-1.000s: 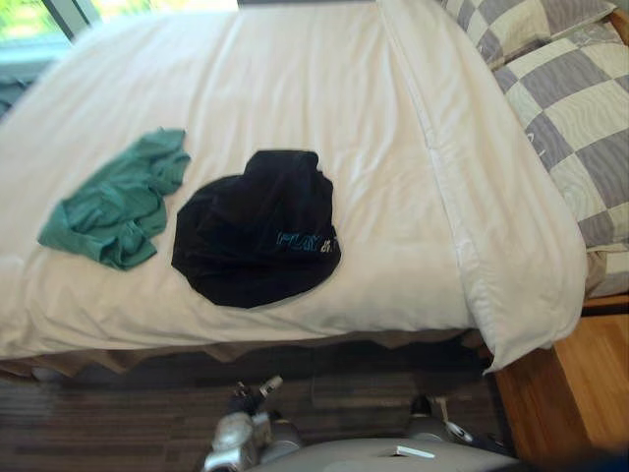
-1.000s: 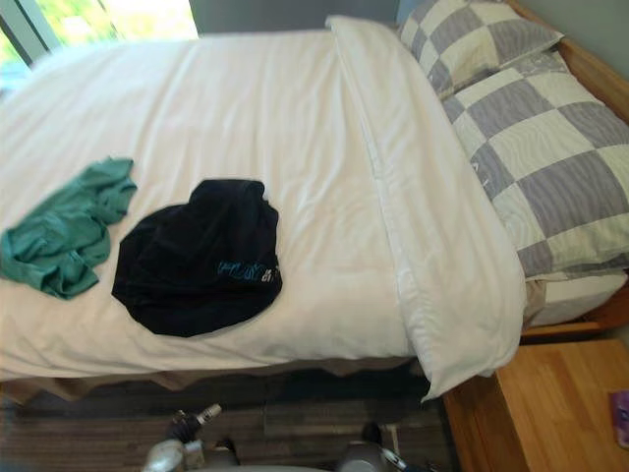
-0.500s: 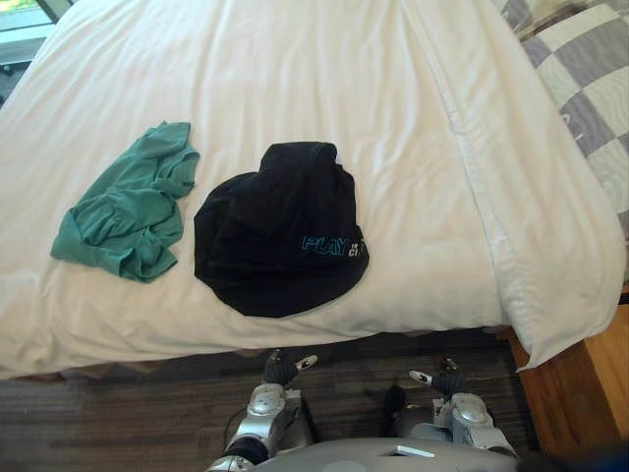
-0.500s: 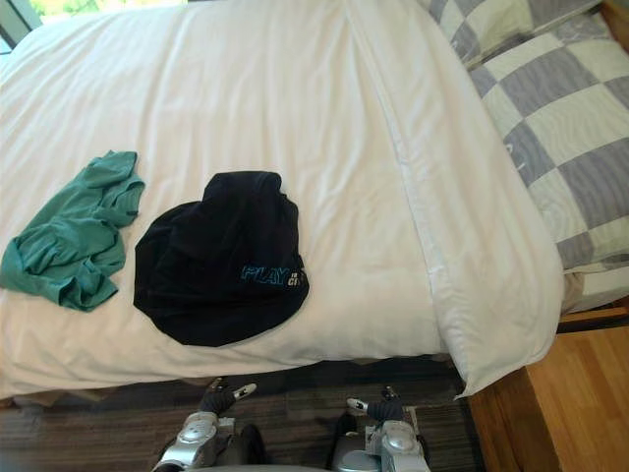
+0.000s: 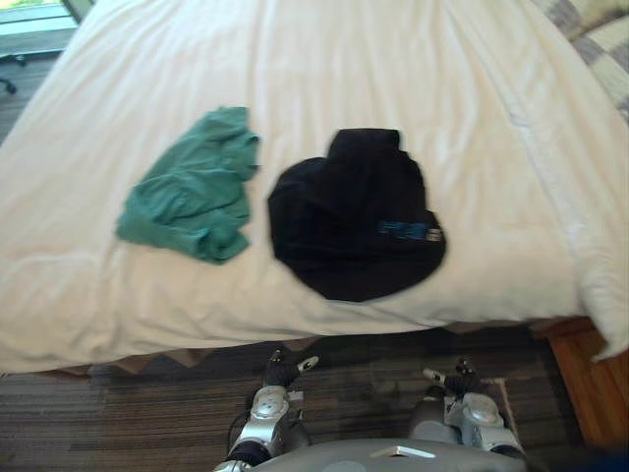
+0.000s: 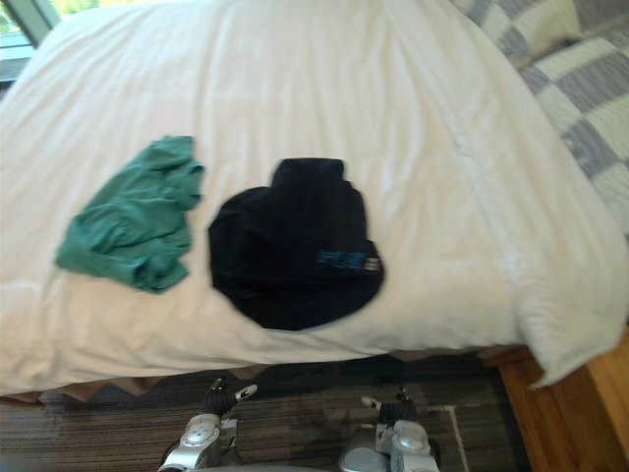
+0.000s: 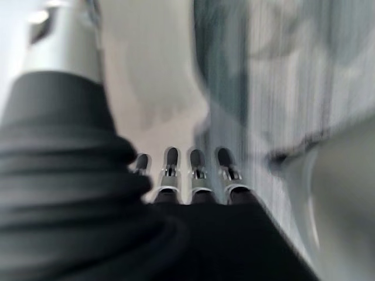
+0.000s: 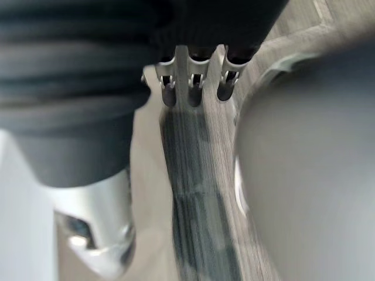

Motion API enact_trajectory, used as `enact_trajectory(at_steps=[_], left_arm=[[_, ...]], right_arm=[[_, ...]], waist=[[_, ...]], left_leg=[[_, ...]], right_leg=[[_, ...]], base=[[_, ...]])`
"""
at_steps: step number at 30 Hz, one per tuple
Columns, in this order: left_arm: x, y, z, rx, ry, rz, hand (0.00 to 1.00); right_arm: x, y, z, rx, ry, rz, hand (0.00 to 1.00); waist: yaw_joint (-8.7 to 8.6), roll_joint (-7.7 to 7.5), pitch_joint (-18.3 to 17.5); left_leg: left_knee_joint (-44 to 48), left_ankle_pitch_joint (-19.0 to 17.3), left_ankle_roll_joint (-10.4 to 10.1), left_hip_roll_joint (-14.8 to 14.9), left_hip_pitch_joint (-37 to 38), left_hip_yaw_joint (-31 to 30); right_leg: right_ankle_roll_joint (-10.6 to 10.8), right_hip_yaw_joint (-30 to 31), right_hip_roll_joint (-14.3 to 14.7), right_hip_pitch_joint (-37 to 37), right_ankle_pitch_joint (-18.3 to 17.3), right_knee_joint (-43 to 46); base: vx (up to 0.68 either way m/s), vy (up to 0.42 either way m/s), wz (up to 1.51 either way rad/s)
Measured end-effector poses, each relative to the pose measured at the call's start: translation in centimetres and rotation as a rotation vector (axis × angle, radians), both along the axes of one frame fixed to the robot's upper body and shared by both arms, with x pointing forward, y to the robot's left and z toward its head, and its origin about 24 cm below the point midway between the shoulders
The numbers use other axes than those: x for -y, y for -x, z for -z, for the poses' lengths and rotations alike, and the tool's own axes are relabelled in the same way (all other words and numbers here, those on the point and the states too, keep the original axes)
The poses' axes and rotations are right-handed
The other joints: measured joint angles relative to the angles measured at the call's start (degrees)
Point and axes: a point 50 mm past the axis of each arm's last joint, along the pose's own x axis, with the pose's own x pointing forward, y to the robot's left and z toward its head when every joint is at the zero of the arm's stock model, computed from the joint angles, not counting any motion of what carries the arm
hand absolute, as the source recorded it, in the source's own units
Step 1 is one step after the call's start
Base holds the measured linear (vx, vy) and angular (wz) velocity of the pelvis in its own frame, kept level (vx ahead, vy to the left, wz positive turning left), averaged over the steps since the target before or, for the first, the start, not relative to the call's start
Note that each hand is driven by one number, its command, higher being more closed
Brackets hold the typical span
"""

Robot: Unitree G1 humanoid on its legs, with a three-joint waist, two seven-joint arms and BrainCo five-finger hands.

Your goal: Tidy the bed and pick cloth on bed and put in laundry

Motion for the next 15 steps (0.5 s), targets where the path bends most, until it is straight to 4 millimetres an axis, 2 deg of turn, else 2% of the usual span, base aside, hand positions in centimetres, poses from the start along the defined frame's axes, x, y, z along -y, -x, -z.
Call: enact_trajectory(at_steps=[1,2,3,4,5,6,7,8,9,11,12,15], left_arm=[[-1.1,0.5,0.0,-0.007,-0.010,-0.040,0.00],[-1.6,1.0,0.1,-0.014,-0.009,-0.080,0.00],[-2.1,1.6,0.2,-0.020,0.002,-0.137,0.00],[-2.2,1.8,0.3,-0.023,0.007,-0.151,0.00],[-2.2,2.0,0.4,-0.026,0.018,-0.177,0.00],[-2.1,1.9,0.3,-0.020,0.030,-0.204,0.00],[-2.0,1.9,0.4,-0.022,0.031,-0.211,0.00],[-1.2,1.7,0.5,-0.024,0.061,-0.237,0.00],[-0.1,1.9,0.8,-0.039,0.093,-0.239,0.00],[0.5,2.2,0.9,-0.044,0.112,-0.262,0.00],[0.1,3.2,1.3,-0.074,0.105,-0.308,0.00],[-0.1,3.9,1.5,-0.087,0.123,-0.386,0.00]], right_arm=[[-0.3,-0.5,-0.1,0.003,0.013,-0.032,0.00],[-0.6,-0.9,-0.3,0.010,0.024,-0.069,0.00],[-1.1,-1.7,-0.5,0.027,0.034,-0.123,0.00],[-1.3,-1.7,-0.5,0.027,0.032,-0.135,0.00],[-2.3,-2.0,-0.7,0.042,0.024,-0.175,0.00],[-3.3,-2.3,-0.8,0.059,0.015,-0.215,0.00],[-3.7,-2.3,-0.9,0.062,0.007,-0.227,0.00],[-3.9,-2.8,-1.1,0.084,0.009,-0.236,0.00],[-3.9,-2.7,-1.1,0.080,0.012,-0.240,0.00],[-4.3,-2.3,-0.9,0.063,0.007,-0.265,0.00],[-4.7,-2.3,-0.9,0.063,0.002,-0.284,0.00],[-4.9,-2.0,-0.7,0.047,0.003,-0.303,0.00]], waist=[[0.71,0.11,-0.3],[0.87,0.12,-0.4],[0.56,0.63,-0.4],[0.52,0.93,-0.5],[0.30,1.98,-0.5],[0.15,2.33,-0.4],[0.05,2.31,-0.5],[-0.11,3.79,0.2],[-0.36,4.80,0.3],[0.48,4.96,0.3],[0.64,4.89,0.1],[0.61,3.91,-0.9]], left_leg=[[-1.4,0.4,1.6,0.1,1.2,2.8],[-3.3,1.1,2.7,-0.1,2.5,4.3],[-6.2,2.7,3.5,-0.9,4.1,5.1],[-7.4,3.4,3.7,-1.1,4.5,5.0],[-10.3,5.4,4.2,-1.6,4.7,4.2],[-12.5,7.2,4.4,-2.8,4.3,3.0],[-13.1,7.8,4.5,-3.4,4.0,2.2],[-15.0,9.8,5.5,-4.1,3.9,-0.2],[-17.2,11.4,6.2,-4.9,4.9,-1.1],[-19.1,12.3,6.0,-5.2,6.2,-2.2],[-20.3,12.8,5.8,-5.3,7.9,-2.9],[-21.5,13.5,6.2,-5.9,8.4,-3.6]], right_leg=[[-6.3,-2.6,0.5,-2.1,3.0,0.7],[-6.6,-5.3,1.3,-3.2,1.6,3.2],[-4.6,-8.4,4.0,-3.1,-3.2,6.4],[-4.0,-8.7,5.5,-3.0,-5.4,7.2],[-3.6,-7.8,9.9,-2.6,-11.6,8.4],[-2.8,-5.1,13.8,-2.1,-17.3,8.2],[-2.7,-4.1,15.1,-1.4,-19.6,7.3],[-2.8,-1.1,17.1,0.4,-20.9,5.0],[-3.3,-0.3,17.5,1.7,-21.2,4.3],[-3.4,-1.1,17.4,2.6,-21.8,5.6],[-3.5,-2.5,17.0,3.5,-22.8,7.2],[-3.5,-2.9,16.6,4.4,-23.1,7.7]], base=[[0.00,0.379,-0.73],[0.02,0.370,-0.68],[0.03,0.259,-0.32],[0.02,0.204,-0.03],[0.00,0.146,0.32],[-0.02,0.095,0.47],[-0.06,0.022,0.87],[-0.07,-0.006,1.06],[-0.07,-0.010,1.03],[-0.01,-0.041,0.56],[0.01,-0.061,0.40],[0.03,-0.035,0.26]])
